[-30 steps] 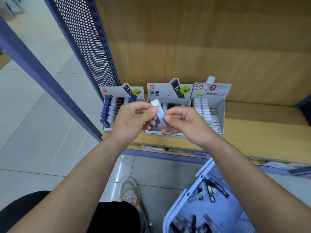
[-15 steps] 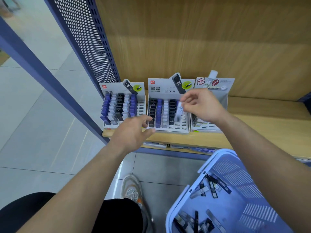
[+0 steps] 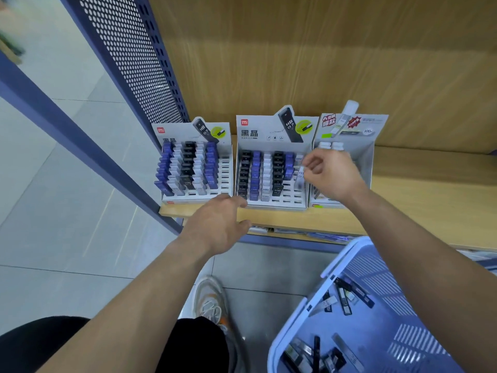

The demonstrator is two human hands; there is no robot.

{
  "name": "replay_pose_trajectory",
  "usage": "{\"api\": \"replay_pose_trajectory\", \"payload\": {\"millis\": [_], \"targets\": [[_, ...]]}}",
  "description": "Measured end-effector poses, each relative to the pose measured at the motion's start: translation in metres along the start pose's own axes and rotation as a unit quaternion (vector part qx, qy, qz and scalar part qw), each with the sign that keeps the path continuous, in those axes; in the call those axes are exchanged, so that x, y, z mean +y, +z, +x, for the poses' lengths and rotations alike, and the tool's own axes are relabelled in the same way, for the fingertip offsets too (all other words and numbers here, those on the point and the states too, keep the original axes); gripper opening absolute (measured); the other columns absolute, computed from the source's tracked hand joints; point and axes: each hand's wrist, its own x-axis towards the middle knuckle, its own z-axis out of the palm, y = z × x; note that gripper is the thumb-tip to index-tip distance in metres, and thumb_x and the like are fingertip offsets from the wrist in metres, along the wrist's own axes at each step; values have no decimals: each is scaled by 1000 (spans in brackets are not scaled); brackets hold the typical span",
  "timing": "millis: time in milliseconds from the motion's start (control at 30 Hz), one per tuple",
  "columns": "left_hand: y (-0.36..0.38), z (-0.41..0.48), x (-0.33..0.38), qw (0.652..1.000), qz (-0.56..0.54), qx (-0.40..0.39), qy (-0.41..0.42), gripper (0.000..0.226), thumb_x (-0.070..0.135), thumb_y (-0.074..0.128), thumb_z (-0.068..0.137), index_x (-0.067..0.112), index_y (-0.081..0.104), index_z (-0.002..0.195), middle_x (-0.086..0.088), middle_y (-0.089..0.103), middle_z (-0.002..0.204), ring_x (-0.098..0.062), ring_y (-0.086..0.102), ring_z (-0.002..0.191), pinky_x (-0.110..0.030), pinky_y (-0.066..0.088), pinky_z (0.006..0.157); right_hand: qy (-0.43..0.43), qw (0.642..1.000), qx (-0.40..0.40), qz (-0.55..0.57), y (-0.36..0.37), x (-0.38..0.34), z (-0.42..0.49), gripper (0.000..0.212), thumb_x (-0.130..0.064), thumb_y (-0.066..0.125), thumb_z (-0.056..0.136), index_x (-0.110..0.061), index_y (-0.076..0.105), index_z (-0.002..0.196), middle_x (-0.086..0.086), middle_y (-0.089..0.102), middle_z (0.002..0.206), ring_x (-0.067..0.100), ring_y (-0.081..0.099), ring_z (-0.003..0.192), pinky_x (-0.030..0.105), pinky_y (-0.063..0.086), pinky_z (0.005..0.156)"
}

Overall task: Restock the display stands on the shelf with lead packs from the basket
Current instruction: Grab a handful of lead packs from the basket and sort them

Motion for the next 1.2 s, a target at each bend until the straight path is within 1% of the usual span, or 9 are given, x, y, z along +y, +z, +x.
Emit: {"api": "replay_pose_trajectory", "payload": {"millis": [100, 200, 267, 300, 367, 600, 867, 1033, 1200], "targets": [[1, 7, 8, 1000, -7, 1, 6, 48, 42, 58, 99, 27, 49, 144, 1, 50, 143, -20, 47, 131, -35, 41, 107, -1, 997, 72, 29, -21, 5, 3, 17, -7, 63, 87, -13, 71, 100, -3, 66, 76, -3, 56, 57, 10, 49, 64], [2, 15, 20, 1000, -22, -4, 13, 49, 43, 57, 99, 28, 48, 145, 2, 47, 146, -19, 46, 134, -36, 41, 107, -20, 998, 49, 20, -32, 6, 9, 30, -6, 57, 89, -19, 70, 113, -3, 67, 82, -5, 58, 57, 11, 46, 53], [4, 20, 28, 999, -33, -8, 18, 50, 43, 58, 99, 29, 48, 145, 2, 47, 146, -19, 46, 133, -36, 41, 108, -44, 999, 10, -18, -30, 9, 18, 27, -7, 59, 89, -17, 72, 110, 0, 70, 92, 2, 62, 66, 7, 46, 60], [4, 23, 33, 999, -38, -10, 18, 49, 44, 59, 98, 29, 49, 145, 2, 48, 145, -19, 47, 132, -36, 41, 108, -53, 998, -2, -36, -27, 10, 24, 23, -8, 60, 89, -17, 73, 106, 0, 70, 95, 8, 63, 72, 11, 49, 68], [5, 28, 39, 999, -46, -15, 16, 49, 43, 59, 99, 29, 49, 145, 3, 47, 145, -19, 48, 131, -37, 42, 108, -58, 996, -10, -60, -17, 14, 34, 19, -12, 63, 87, -20, 73, 101, -4, 69, 94, 13, 62, 77, 28, 54, 79], [7, 34, 42, 998, -55, -16, 13, 48, 43, 58, 99, 31, 50, 144, 5, 47, 143, -17, 47, 131, -34, 41, 107, -30, 996, 8, -78, 10, 37, 54, 19, -15, 62, 89, -24, 74, 100, -7, 73, 99, 18, 64, 93, 33, 54, 81], [10, 33, 36, 998, -62, -16, 16, 45, 40, 57, 99, 32, 51, 143, 8, 48, 142, -15, 51, 127, -35, 44, 106, -66, 989, 85, -100, 27, 50, 55, 11, -20, 67, 90, -24, 75, 95, -8, 74, 98, 26, 59, 97, 36, 52, 82], [11, 31, 33, 998, -61, -15, 14, 45, 41, 57, 98, 33, 51, 142, 9, 48, 141, -15, 52, 126, -33, 43, 105, -68, 987, 48, -138, 24, 47, 54, 9, -18, 69, 87, -24, 75, 87, -6, 73, 89, 31, 57, 95, 36, 51, 78], [11, 30, 33, 998, -61, -19, 15, 44, 41, 57, 99, 33, 51, 142, 9, 48, 141, -15, 52, 126, -34, 44, 106, -65, 979, 9, -195, 23, 39, 58, 15, -17, 65, 89, -26, 76, 87, -3, 69, 95, 31, 53, 102, 34, 46, 82]]}}
